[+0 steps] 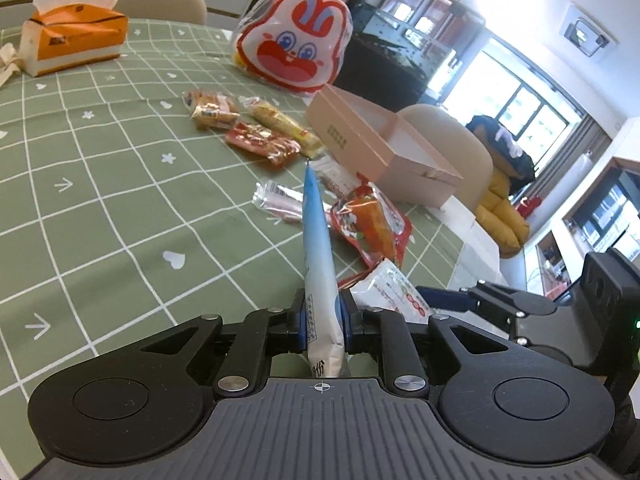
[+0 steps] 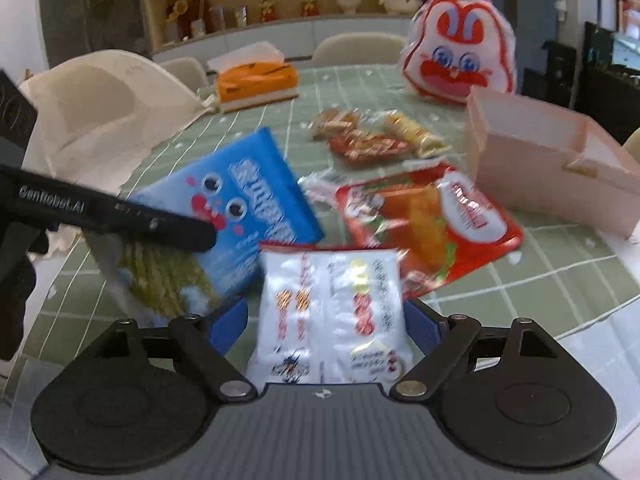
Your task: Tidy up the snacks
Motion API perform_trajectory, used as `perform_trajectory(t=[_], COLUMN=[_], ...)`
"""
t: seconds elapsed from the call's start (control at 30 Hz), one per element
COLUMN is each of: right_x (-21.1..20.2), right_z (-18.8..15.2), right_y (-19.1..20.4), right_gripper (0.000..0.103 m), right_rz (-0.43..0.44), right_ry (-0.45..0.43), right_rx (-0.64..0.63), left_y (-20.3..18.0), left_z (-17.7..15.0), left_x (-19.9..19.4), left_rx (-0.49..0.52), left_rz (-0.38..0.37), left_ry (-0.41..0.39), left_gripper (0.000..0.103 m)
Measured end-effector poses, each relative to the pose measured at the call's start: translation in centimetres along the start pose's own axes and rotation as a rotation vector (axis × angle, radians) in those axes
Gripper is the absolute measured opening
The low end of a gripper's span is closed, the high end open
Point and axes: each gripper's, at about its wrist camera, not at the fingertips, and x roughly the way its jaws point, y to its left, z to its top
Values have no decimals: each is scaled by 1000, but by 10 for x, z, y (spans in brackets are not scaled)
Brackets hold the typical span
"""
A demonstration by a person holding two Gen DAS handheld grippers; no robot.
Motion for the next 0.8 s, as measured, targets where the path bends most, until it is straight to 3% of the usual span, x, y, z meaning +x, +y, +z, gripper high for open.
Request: perform_trajectory(t=[0.07,0.4,0.6,0.8], right_x=[2,-32,-47,-68], right_z=[-2,8,11,-2], right_y=[5,5,-32,-84], right_gripper=[76,76,76,76], right_rz=[-22,-58,-108,-160], right_ry=[7,-69,-112,-142], right_rx=[-31,-127,-69,34], left_y=[1,-13,-40,-81], left_z=[0,0,-4,7], left_x=[0,-8,-1,32], left_rx=[-3,5,-9,-14], left_rz=[-1,-27,-80,-167], left_ry=[2,-4,37,111], left_gripper=[19,19,19,19])
